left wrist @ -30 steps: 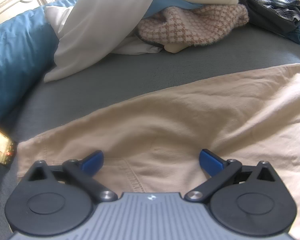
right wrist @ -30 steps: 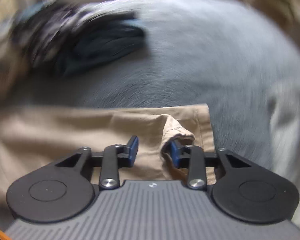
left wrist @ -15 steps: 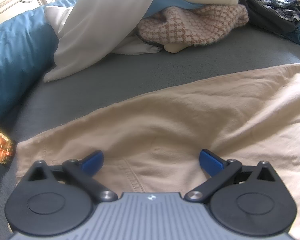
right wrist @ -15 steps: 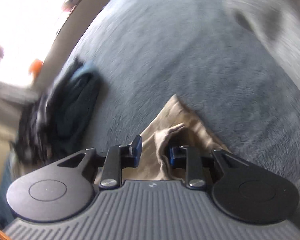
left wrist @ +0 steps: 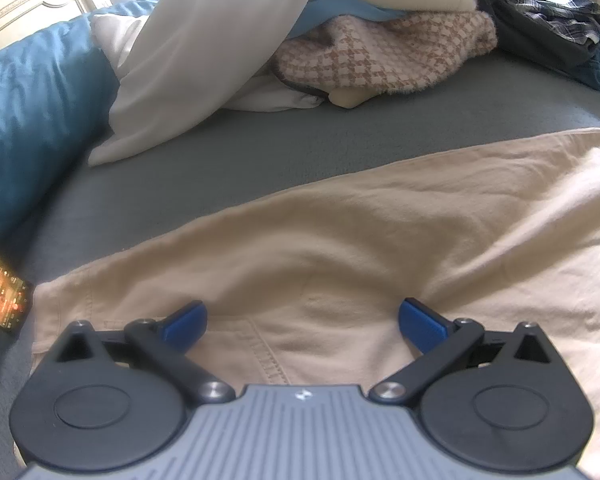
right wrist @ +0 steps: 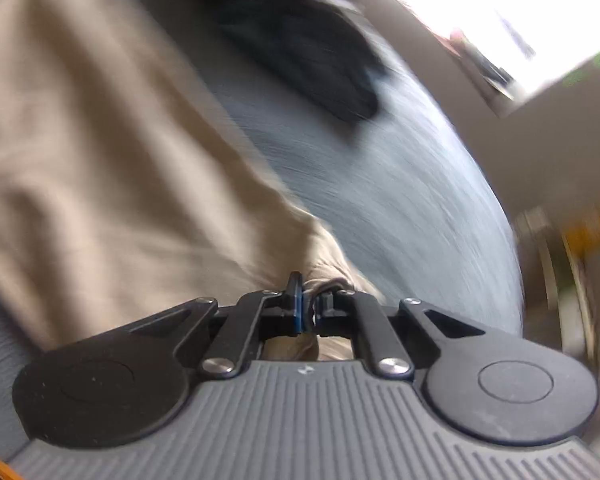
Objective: Fold clothes
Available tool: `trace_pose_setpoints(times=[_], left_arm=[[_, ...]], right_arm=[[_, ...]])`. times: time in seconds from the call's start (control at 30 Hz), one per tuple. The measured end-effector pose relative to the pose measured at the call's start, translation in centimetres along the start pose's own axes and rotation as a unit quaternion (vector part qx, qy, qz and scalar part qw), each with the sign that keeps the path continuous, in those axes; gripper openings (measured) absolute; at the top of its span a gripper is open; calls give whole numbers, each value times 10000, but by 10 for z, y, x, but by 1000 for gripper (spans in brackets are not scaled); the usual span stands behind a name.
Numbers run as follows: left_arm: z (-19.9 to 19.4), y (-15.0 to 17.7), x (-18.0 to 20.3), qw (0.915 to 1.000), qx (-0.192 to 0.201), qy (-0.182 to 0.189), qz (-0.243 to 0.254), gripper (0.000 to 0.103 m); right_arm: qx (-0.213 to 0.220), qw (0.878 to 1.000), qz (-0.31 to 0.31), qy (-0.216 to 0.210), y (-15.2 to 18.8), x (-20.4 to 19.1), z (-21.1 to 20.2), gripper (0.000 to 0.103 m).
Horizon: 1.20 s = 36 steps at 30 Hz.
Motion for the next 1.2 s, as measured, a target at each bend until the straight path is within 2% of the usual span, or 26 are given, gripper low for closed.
trace_pose_setpoints(times=[0.07, 0.17, 0.23, 0.27, 0.33, 0.37, 0.43, 0.5, 0.57, 0.67, 0.73, 0.77, 0.8, 0.87, 1.0, 1.1, 1.13, 1.2], left_arm=[[0, -1, 0, 10000, 4, -2, 29, 103], [0, -3, 1, 10000, -7, -24, 20, 103], [1, -3, 1, 10000, -10, -33, 10, 103], [0, -3, 1, 10000, -12, -34, 10, 103], [0, -2, 2, 10000, -14, -27, 9, 103], [1, -2, 2, 10000, -17, -21, 11, 103], [1, -3, 1, 10000, -13, -15, 17, 103], [1, -3, 1, 10000, -7, -14, 20, 103], [2, -4, 1, 10000, -19, -8, 9, 103], [2, -4, 1, 10000, -50, -1, -19, 103], [2, -3, 1, 10000, -70, -2, -39, 103], [2, -3, 0, 10000, -76, -2, -54, 103], [3, -2, 0, 9999, -84, 1, -79, 103], [3, -1, -1, 9998, -107, 19, -144, 103], [3, -1, -4, 9995, -153, 93, -264, 103], [5, 0, -5, 9993, -166, 136, -305, 103], [5, 0, -5, 9993, -165, 135, -299, 103], [4, 0, -4, 9994, -161, 130, -280, 103]], right_arm=[[-4, 9978, 670, 17, 1, 22, 7, 5], [-35, 9970, 777, 48, 4, 28, 20, 7], [-217, 9909, 1331, 22, 15, 39, 29, 13], [-331, 9844, 1727, -16, 22, 46, 33, 18], [-557, 9663, 2510, -93, 37, 60, 40, 36], [-660, 9550, 2888, -104, 44, 67, 42, 48], [-810, 9334, 3490, 227, 61, 86, 37, 48], [-960, 9062, 4079, 565, 79, 107, 27, 47], [-793, 8724, 4799, 477, 85, 116, 8, 47], [-425, 8083, 5860, -384, 78, 102, -26, 47], [-468, 7598, 6403, -1027, 77, 77, -41, 47], [-596, 7402, 6585, -1220, 80, 62, -45, 47], [-726, 7216, 6743, -1392, 83, 47, -49, 47], [-993, 6990, 6907, -1561, 93, 19, -50, 46], [-1207, 6729, 7156, -1434, 109, -6, -40, 38], [-1181, 6603, 7300, -1309, 115, -5, -40, 34], [-1200, 6598, 7308, -1272, 115, -4, -37, 31], [-1303, 6686, 7235, -1121, 115, -2, -31, 4]])
Point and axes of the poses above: each gripper's, at about its wrist camera, not at the fingertips, and z roughly the way its jaws point, x to its right, y to its underside, the point moved 10 cm from there along z, roughly the way its jaws point, and after that the axes turned 4 degrees about y, right-handed, at the moved point
